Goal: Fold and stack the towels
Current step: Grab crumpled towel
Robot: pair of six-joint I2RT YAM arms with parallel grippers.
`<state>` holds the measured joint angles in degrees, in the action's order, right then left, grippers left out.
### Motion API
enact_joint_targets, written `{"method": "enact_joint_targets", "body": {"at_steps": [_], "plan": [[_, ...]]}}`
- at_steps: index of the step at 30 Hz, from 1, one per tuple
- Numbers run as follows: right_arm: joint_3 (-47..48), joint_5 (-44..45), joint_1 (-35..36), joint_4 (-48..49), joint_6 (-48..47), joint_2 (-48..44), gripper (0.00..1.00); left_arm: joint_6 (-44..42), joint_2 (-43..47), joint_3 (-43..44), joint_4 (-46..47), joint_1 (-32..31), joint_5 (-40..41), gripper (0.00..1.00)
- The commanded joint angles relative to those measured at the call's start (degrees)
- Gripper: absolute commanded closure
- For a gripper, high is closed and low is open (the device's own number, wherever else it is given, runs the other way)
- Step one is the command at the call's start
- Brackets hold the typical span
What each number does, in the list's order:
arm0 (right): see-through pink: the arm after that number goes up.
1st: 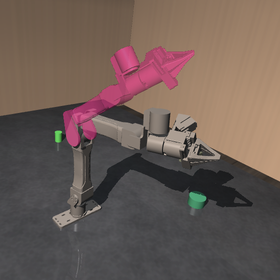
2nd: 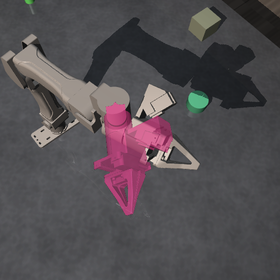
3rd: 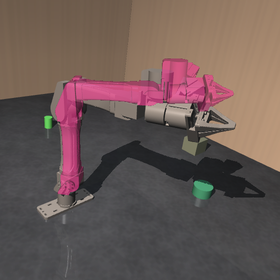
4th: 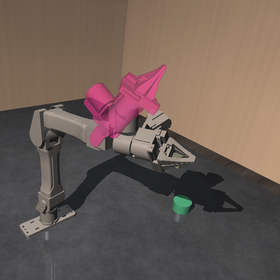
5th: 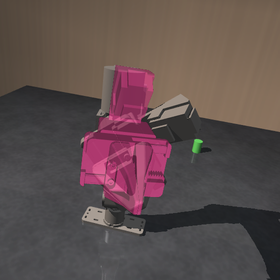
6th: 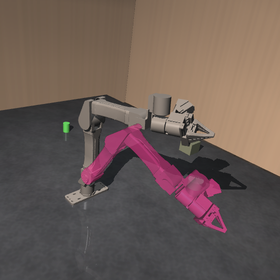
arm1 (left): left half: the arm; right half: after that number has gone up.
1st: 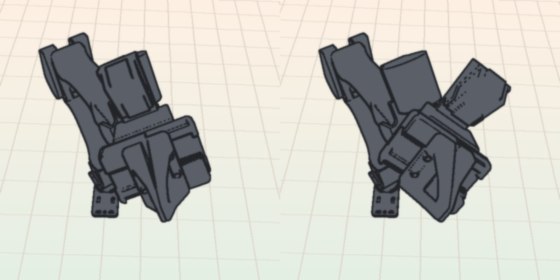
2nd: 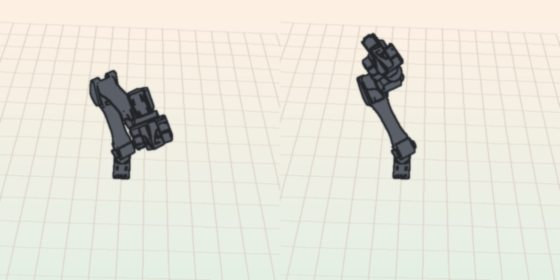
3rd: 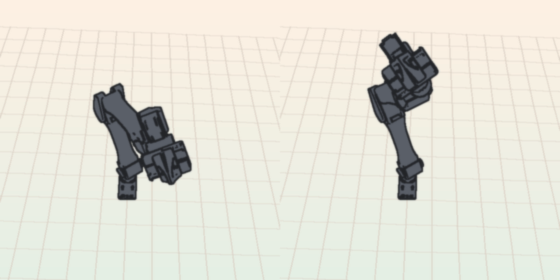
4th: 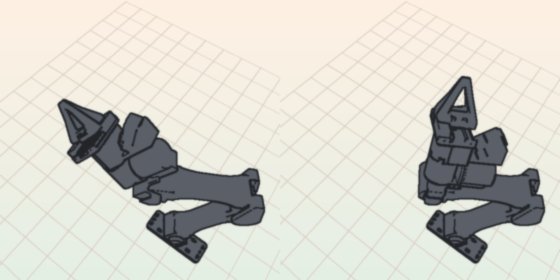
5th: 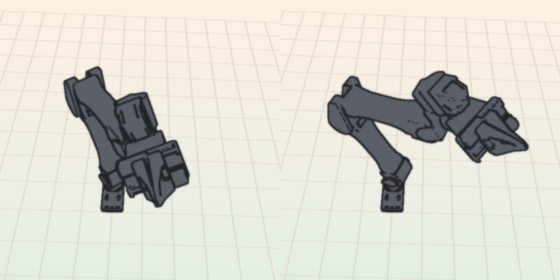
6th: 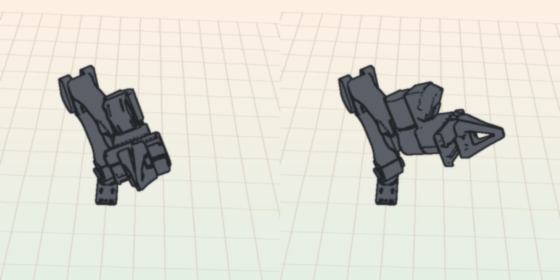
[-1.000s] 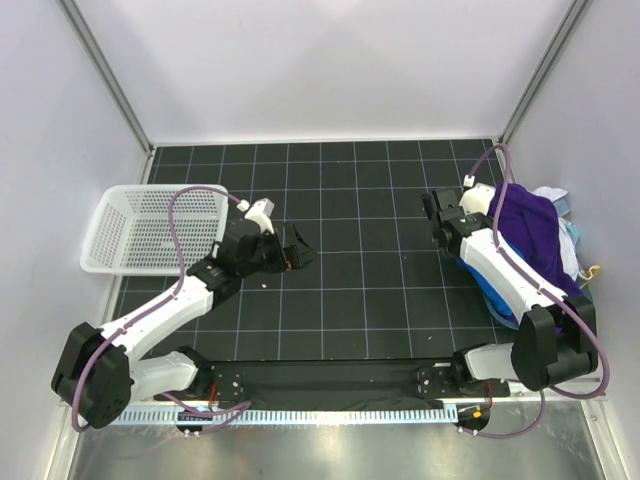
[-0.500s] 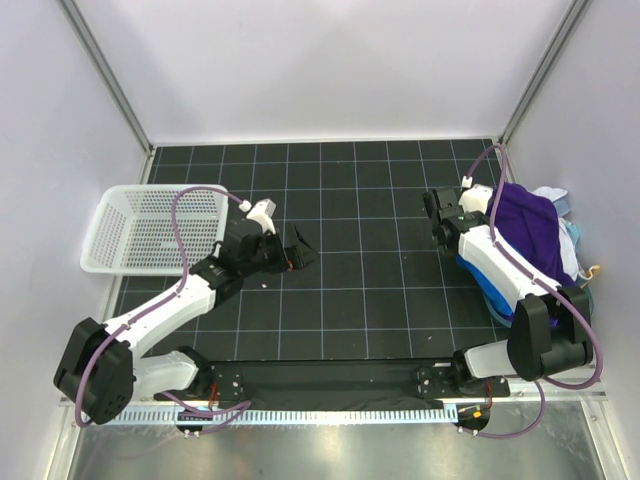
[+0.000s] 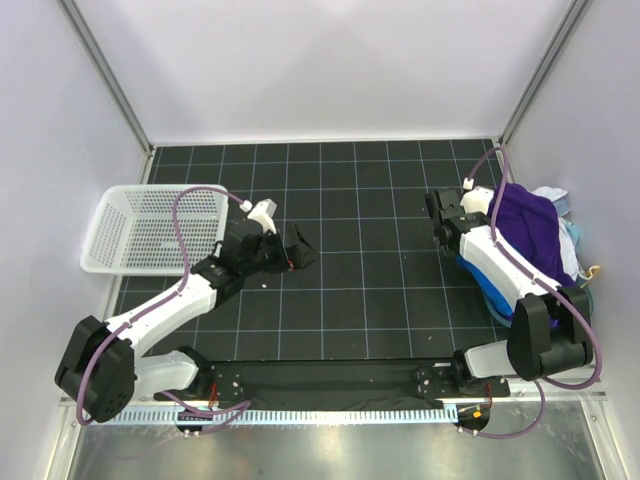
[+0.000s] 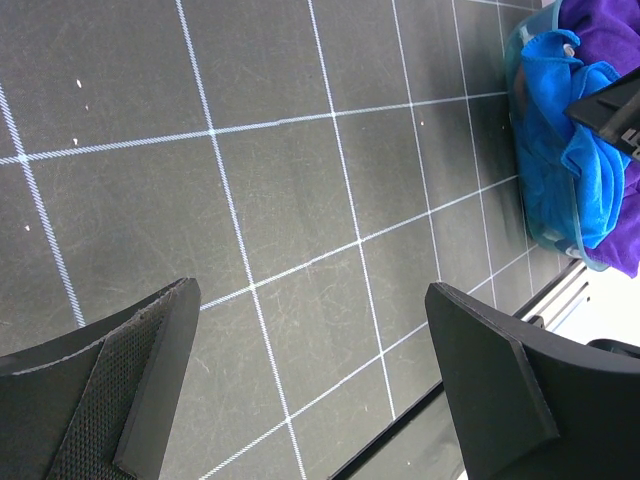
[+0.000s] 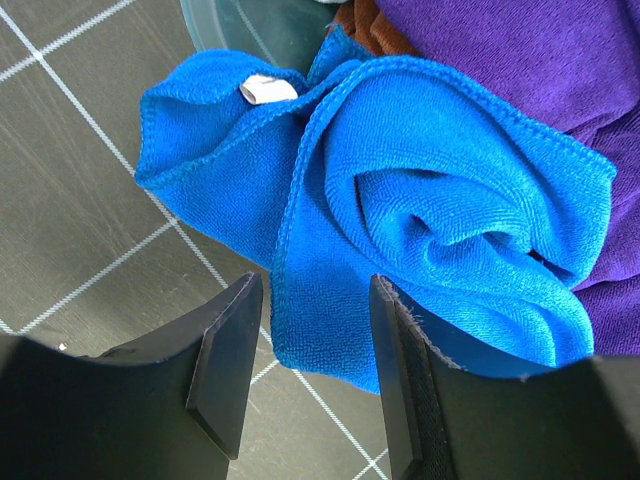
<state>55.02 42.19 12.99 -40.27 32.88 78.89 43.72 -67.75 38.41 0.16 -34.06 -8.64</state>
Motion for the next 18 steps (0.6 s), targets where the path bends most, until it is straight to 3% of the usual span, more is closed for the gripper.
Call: {"method": "enact_joint_targets", "body": {"at_steps": [1,7,10,11,13,14,18], "plan": [[-0.7,0.1,-0.2,0.9,-0.3,-1.2,0.46,0.6,0.1,-0.4,2.8,-0.1,-0.8,0.0],[-1.0,-0.1,-0.2,0.7,-0.2,-1.4,0.49,0.7,0.1,-0.5,3.0,-0.1,-0.9,0.0],[-0.5,0.1,-0.2,0.2,-0.1,-1.7,0.62,0.7,0.2,-0.5,3.0,-0.1,-0.9,0.0],[-0.3,0.4,-0.2,-0.2,0.0,-1.7,0.72,0.7,0.2,-0.5,3.0,-0.1,-0.9,0.0],[0.8,0.6,-0.2,-1.2,0.0,-2.1,0.84,0.7,0.3,-0.5,3.0,-0.1,-0.9,0.01],[1.3,0.7,-0.2,-1.6,0.1,-2.3,0.97,0.8,0.3,-0.5,3.0,-0.1,-0.8,0.0],[5.4,-0.2,-0.2,-4.0,0.0,-4.4,0.99,0.8,0.4,-0.4,3.0,-0.1,-0.8,0.0]]}}
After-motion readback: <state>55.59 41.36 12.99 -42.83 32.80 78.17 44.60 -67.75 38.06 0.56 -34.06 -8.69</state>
